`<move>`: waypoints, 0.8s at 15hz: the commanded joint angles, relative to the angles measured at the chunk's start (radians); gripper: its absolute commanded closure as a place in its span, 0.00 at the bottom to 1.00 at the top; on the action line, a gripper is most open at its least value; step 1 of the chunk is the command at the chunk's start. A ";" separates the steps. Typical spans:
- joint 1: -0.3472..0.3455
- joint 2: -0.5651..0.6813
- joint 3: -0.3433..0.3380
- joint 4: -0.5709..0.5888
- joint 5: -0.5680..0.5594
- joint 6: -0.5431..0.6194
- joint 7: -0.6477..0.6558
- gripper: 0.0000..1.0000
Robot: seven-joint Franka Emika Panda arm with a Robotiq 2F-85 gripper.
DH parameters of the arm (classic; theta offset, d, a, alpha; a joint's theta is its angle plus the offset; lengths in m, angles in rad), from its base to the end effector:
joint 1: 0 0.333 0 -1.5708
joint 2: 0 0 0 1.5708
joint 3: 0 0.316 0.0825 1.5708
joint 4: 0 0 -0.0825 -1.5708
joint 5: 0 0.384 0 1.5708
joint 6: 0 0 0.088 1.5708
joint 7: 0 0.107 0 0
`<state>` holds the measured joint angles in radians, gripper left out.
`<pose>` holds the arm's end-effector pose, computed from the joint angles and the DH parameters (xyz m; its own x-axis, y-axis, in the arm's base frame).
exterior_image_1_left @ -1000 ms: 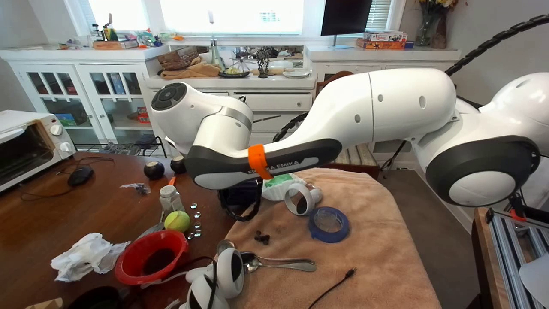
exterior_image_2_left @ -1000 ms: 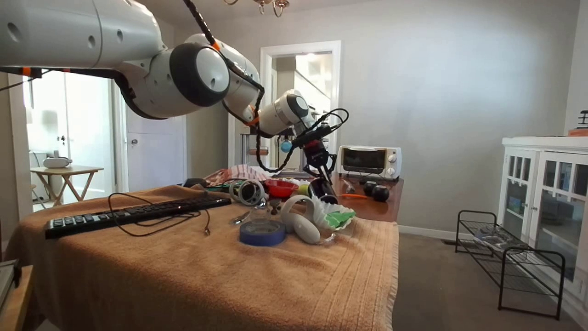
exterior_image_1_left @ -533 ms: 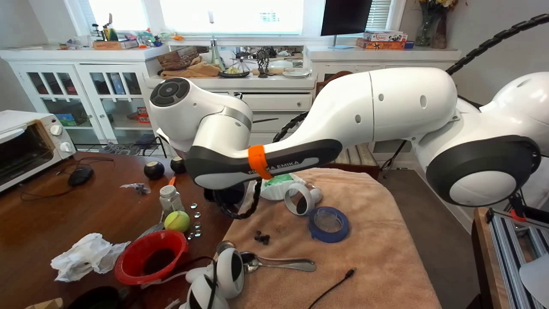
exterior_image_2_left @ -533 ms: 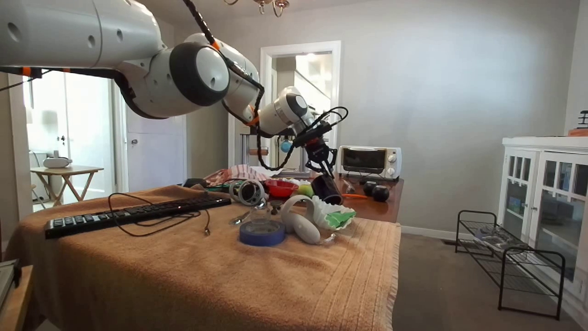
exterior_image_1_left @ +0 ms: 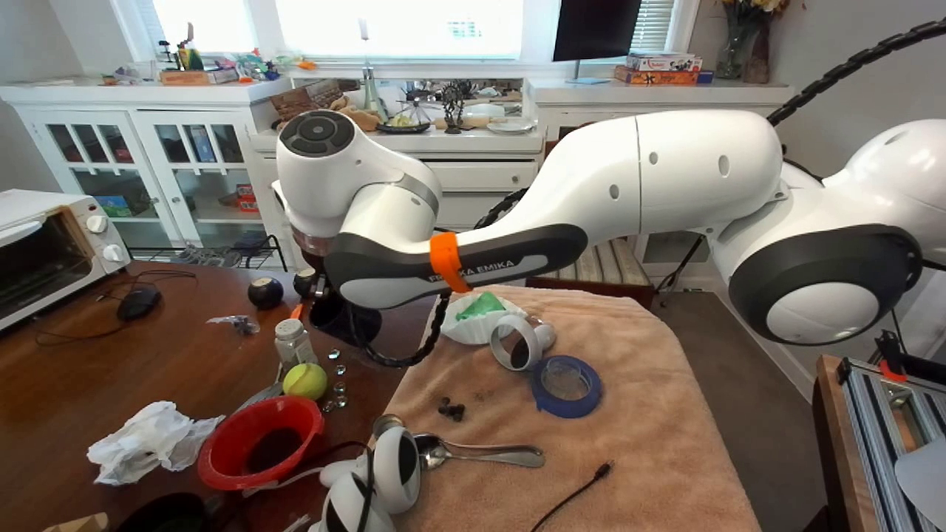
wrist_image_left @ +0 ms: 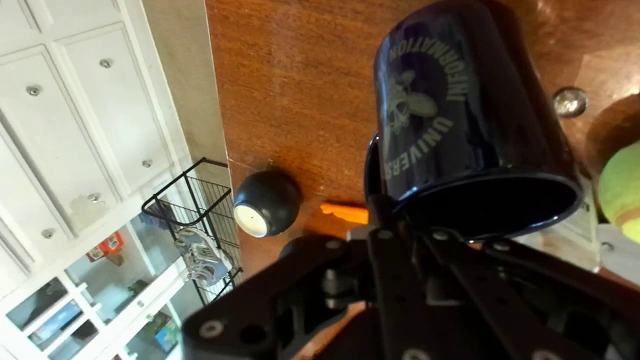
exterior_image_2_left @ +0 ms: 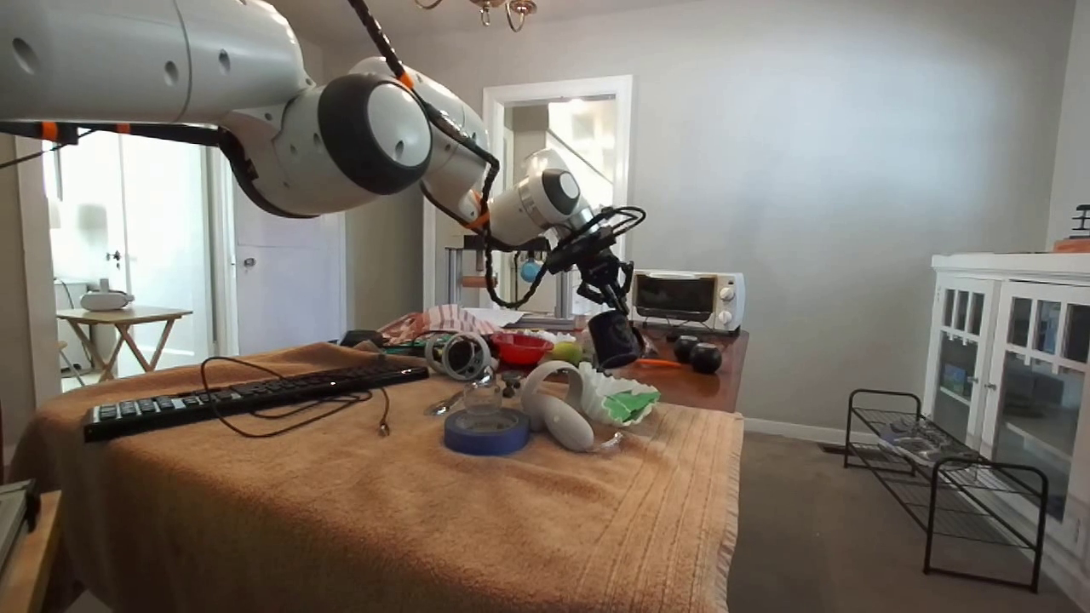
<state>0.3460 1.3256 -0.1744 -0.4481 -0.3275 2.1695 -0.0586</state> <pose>0.8106 0.2302 0.2763 0.7818 0.5489 0.2958 0.3701 -0.7903 0.4884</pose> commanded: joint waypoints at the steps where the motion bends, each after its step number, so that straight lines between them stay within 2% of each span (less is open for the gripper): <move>1: -0.024 0.001 0.003 0.000 0.035 0.094 0.138 0.97; 7: -0.042 0.044 -0.038 0.020 0.046 0.155 0.411 0.98; 12: -0.028 0.067 -0.136 0.019 0.007 0.138 0.648 0.98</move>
<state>0.3084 1.3695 -0.2485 -0.4535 -0.2966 2.2967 0.4583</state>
